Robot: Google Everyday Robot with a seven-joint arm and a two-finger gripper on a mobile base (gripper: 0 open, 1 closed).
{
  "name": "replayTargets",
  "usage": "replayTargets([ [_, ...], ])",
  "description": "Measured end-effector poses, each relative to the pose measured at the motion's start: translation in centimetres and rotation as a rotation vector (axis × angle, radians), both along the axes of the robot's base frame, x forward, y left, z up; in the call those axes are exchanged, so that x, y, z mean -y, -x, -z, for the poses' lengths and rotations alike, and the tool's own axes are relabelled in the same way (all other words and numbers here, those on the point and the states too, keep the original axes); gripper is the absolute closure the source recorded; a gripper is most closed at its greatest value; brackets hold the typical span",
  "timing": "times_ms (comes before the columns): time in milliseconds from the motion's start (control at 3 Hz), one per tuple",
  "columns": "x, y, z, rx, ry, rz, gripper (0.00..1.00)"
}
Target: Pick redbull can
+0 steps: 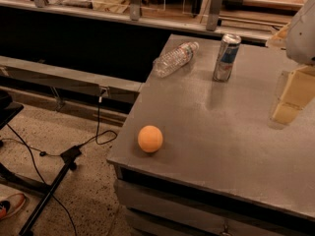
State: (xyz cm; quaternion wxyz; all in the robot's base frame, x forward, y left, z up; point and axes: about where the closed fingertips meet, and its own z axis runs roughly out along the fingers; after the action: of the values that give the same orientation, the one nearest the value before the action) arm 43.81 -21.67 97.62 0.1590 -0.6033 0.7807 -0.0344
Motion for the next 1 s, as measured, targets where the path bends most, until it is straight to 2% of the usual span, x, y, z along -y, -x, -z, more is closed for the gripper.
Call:
replayTargets([
  [333,0.0,0.0,0.0,0.002,-0.001,0.000,0.00],
  [667,0.4,-1.7,-0.6,0.042,-0.051,0.020,0.00],
  [1000,2.0,-7.4,-1.7,0.123,-0.175,0.099,0.00],
])
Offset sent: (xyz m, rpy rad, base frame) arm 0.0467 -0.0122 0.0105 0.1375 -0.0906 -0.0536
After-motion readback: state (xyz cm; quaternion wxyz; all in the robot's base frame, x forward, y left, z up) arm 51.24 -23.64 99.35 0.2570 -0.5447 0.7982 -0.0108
